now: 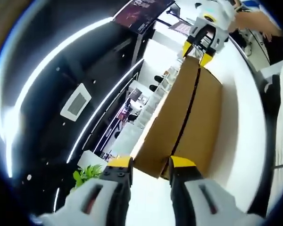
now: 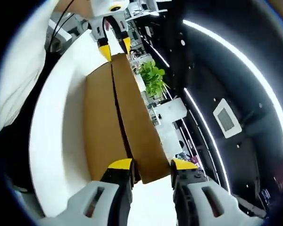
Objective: Operate the shoe box by opening the lid, removing the specified soft item, and placing it in the target area until the item is outside and the box remains undamaged.
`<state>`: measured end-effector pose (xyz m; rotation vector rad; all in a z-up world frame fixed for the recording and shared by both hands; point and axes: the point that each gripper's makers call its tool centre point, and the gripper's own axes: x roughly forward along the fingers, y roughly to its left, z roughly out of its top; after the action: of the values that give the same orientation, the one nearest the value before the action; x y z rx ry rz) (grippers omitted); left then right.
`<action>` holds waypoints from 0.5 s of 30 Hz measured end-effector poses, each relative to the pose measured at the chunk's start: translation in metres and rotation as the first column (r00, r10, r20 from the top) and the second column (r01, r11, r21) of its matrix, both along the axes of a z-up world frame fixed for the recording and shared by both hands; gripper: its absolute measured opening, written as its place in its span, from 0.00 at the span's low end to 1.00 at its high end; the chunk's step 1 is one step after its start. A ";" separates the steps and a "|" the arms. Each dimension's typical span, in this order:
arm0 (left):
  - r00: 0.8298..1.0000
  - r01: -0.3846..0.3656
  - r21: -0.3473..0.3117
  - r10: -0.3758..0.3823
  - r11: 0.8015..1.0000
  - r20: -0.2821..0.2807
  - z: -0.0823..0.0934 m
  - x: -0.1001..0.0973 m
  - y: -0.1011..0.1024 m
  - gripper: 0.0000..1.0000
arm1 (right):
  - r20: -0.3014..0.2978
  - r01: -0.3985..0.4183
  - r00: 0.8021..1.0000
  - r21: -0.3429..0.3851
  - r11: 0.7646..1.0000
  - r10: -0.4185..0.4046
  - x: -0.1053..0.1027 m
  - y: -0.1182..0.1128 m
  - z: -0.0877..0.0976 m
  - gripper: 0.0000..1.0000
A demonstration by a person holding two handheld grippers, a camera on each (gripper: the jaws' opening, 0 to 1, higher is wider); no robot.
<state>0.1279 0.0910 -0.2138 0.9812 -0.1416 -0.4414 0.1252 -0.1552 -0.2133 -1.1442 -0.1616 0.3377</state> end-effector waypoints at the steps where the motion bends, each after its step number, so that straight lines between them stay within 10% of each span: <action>1: 1.000 -0.005 -0.012 0.005 1.000 0.009 0.003 0.000 0.000 0.30 | 0.013 0.006 1.000 0.026 1.000 -0.006 0.000 0.000 0.002 0.31; 5: 1.000 -0.013 -0.045 0.014 0.999 0.026 0.008 -0.001 0.001 0.26 | 0.105 0.019 0.994 0.087 0.996 -0.029 -0.001 0.000 0.010 0.29; 15: 0.999 -0.030 -0.072 0.032 0.997 0.034 0.010 0.001 0.004 0.26 | 0.113 -0.024 0.994 0.217 0.976 -0.001 -0.001 0.001 0.012 0.32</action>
<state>0.1286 0.0952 -0.2037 0.9201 -0.1726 -0.3883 0.1244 -0.1541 -0.2011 -0.9454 -0.2980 0.2588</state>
